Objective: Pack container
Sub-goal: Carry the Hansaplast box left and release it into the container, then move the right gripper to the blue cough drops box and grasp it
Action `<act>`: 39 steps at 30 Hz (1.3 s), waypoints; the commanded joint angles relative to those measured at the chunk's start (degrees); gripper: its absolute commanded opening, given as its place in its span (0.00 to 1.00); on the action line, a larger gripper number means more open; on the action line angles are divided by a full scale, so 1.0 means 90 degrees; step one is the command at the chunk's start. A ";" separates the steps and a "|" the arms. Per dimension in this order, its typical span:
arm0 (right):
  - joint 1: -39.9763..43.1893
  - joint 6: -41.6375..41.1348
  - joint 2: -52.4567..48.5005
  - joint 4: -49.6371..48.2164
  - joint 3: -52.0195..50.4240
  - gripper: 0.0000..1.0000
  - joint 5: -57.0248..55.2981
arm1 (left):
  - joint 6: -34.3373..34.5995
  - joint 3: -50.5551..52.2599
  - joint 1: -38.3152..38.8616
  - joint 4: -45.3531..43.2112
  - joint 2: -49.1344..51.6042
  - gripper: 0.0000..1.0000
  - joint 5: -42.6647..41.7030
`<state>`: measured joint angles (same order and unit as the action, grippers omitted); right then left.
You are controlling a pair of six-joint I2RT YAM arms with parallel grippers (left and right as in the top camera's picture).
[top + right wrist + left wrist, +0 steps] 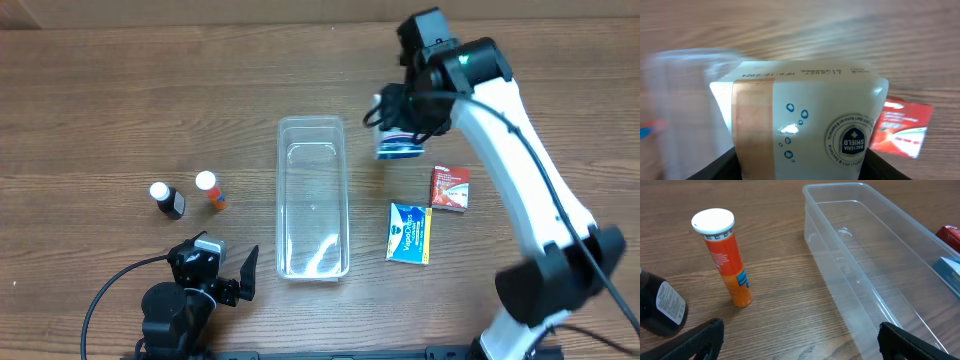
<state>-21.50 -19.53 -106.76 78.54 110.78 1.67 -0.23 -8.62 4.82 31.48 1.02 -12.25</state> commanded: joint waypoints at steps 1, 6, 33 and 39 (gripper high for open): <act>-0.0818 -0.0559 0.0168 -0.0092 0.0078 0.62 -0.0010 | -0.0146 0.0005 -0.0034 0.0000 -0.0007 1.00 -0.0078; -0.2113 -0.1642 -0.0151 -0.1090 -0.0588 0.66 -0.0554 | -0.0146 0.0005 -0.0034 0.0002 -0.0007 1.00 -0.0078; -0.1882 -0.1166 0.0624 -0.0313 0.0644 0.98 -0.1569 | -0.0146 0.0005 -0.0034 0.0002 -0.0005 1.00 -0.0078; -0.0500 -0.1506 0.1273 0.1693 0.0427 1.00 -0.1552 | -0.0146 0.0005 -0.0034 0.0002 -0.0005 1.00 -0.0078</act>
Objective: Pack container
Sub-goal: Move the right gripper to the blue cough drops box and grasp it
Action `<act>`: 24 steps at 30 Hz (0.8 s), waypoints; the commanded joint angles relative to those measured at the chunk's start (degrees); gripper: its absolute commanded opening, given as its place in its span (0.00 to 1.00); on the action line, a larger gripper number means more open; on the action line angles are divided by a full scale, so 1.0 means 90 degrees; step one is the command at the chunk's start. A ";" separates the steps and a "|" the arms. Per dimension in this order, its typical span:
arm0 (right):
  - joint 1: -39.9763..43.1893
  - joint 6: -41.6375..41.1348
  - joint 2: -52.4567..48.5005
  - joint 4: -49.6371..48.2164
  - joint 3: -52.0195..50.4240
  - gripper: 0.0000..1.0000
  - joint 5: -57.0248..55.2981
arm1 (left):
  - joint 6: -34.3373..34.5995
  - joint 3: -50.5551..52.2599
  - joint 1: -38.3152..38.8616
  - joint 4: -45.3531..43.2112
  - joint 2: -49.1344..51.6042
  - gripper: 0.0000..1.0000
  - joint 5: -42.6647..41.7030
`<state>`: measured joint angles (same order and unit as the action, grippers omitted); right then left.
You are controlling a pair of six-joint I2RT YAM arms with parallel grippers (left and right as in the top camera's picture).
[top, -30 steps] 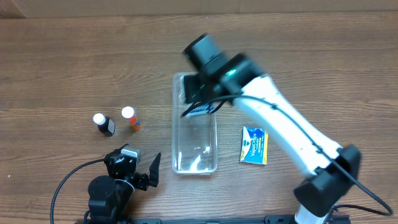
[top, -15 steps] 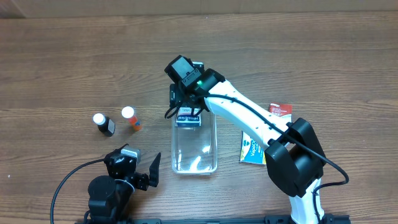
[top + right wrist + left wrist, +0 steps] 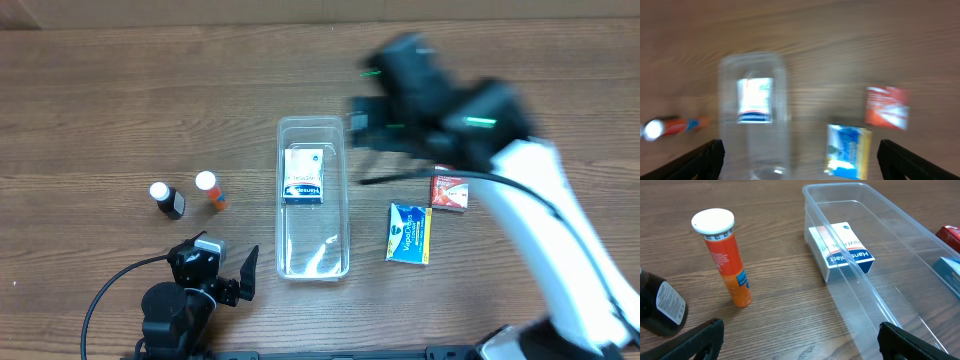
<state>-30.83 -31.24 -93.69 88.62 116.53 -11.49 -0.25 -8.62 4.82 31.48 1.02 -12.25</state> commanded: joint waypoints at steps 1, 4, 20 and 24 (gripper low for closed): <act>0.0695 -0.0219 -0.0187 0.0690 -0.0425 1.00 0.0005 | -0.0143 0.0005 -0.0034 0.0002 -0.0005 1.00 -0.0078; 0.0899 -0.0221 -0.0187 0.0517 -0.1625 1.00 0.0228 | -0.0143 0.0005 -0.0034 0.0002 -0.0005 1.00 -0.0078; 0.0811 0.0605 -0.0187 -0.3104 -0.6392 1.00 0.1906 | -0.0143 0.0005 -0.0034 0.0002 -0.0005 1.00 -0.0078; 0.0828 0.0291 -0.0187 -0.3852 -0.7089 1.00 0.1902 | -0.0143 0.0005 -0.0034 0.0002 -0.0007 1.00 -0.0078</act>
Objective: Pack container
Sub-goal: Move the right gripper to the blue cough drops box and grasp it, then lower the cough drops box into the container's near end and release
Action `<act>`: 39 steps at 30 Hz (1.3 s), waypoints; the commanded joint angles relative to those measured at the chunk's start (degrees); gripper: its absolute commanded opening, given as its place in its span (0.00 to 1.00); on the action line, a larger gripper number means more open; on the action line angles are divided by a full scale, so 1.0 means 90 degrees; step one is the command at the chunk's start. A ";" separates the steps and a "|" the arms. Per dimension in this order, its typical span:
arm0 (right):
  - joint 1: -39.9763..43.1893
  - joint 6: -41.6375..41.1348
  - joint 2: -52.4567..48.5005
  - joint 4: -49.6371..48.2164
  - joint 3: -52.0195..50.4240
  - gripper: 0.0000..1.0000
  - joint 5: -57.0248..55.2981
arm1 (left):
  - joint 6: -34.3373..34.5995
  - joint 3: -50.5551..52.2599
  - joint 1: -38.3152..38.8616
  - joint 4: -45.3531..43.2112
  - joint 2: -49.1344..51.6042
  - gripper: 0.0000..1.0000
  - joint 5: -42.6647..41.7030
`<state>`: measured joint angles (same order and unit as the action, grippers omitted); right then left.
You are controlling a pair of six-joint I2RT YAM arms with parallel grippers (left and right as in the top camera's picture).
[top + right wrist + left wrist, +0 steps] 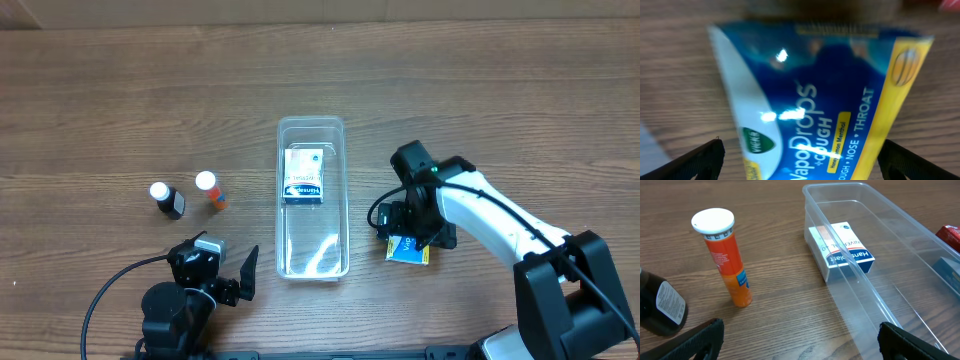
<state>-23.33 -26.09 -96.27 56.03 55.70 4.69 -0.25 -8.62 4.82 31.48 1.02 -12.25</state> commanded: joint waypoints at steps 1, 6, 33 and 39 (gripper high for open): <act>-0.0005 -0.0330 0.0100 -0.0347 -0.0406 0.99 0.0107 | -0.0143 0.0005 -0.0034 0.0002 -0.0005 1.00 -0.0078; -0.0007 -0.0345 0.0143 -0.0102 0.0085 0.65 -0.0017 | -0.0143 0.0005 -0.0034 0.0002 -0.0005 1.00 -0.0078; -0.2101 -0.0746 -0.2035 -0.0138 0.4238 0.77 -0.0580 | -0.0143 0.0005 -0.0034 0.0002 -0.0005 1.00 -0.0078; -0.2174 -0.1115 -0.1933 0.1168 0.4216 0.77 -0.0002 | -0.0143 0.0005 -0.0034 0.0002 -0.0005 1.00 -0.0078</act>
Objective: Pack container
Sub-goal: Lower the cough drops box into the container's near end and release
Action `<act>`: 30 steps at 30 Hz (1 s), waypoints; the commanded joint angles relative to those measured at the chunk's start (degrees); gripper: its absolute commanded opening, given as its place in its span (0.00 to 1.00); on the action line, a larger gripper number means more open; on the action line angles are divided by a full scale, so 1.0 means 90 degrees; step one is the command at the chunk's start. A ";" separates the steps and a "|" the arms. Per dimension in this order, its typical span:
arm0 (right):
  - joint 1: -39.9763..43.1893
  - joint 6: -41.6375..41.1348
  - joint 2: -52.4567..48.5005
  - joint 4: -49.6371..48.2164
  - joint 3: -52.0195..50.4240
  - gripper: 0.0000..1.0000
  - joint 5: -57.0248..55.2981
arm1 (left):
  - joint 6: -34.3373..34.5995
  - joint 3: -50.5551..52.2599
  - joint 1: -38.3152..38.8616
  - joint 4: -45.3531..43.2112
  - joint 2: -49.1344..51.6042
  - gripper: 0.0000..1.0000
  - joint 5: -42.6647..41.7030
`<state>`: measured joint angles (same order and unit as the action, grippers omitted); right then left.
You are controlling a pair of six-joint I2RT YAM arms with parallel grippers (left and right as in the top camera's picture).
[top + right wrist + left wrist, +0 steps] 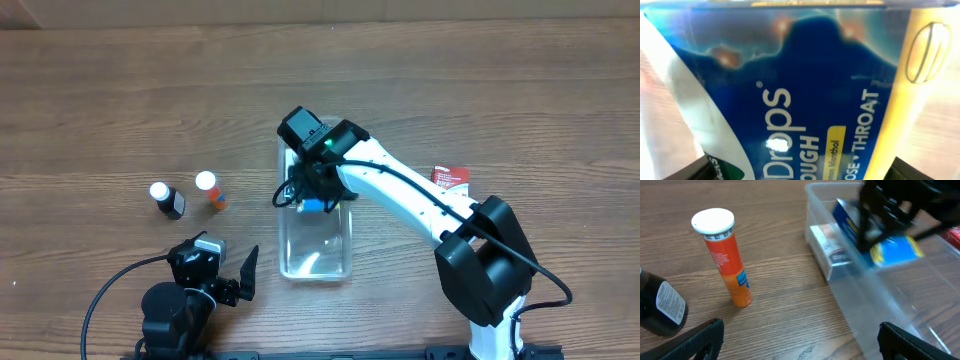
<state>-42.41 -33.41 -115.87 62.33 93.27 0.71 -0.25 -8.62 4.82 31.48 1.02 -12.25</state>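
Observation:
A clear plastic container (316, 255) lies lengthwise mid-table. My right gripper (312, 192) hangs over its middle, shut on a blue and yellow cough drop packet (316, 206), which fills the right wrist view (790, 85). In the left wrist view the packet (885, 247) hangs tilted above the container (900, 305). A white soap box (827, 242) lies in the container's far end. My left gripper (800, 347) rests open near the front edge, left of the container, with nothing in it.
An orange tube (210, 190) with a white cap and a dark bottle (167, 200) stand left of the container. A red box (450, 178) lies to its right. The right arm (420, 205) reaches across the table's right half.
The right gripper was down at the cough drop packet on the table right of the container. Now it holds the packet in the air over the container's middle. The left arm has not moved.
The right gripper first held the white soap box beside the container's far end. Then the box lay in the container and the gripper was open. Then the gripper was at the blue packet on the table, and now it holds the packet over the container.

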 commanded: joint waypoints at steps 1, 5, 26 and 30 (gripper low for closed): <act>-0.0114 -0.0299 0.0245 0.0614 0.0019 0.77 0.0537 | -0.0143 0.0005 -0.0034 0.0002 -0.0005 1.00 -0.0078; -0.0634 -0.0466 0.0245 0.0760 -0.0032 0.78 0.0600 | -0.0143 0.0005 -0.0034 0.0002 -0.0005 1.00 -0.0078; -0.1137 -0.0090 0.0503 0.0015 -0.0474 0.88 0.0304 | -0.0143 0.0005 -0.0034 0.0002 -0.0005 1.00 -0.0078; -0.0867 -0.0070 0.1275 0.0352 0.0284 0.89 -0.0483 | -0.0143 0.0005 -0.0034 0.0002 -0.0005 1.00 -0.0078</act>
<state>-52.25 -35.03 -112.49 64.25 89.01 2.72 -0.25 -8.62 4.82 31.48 1.02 -12.25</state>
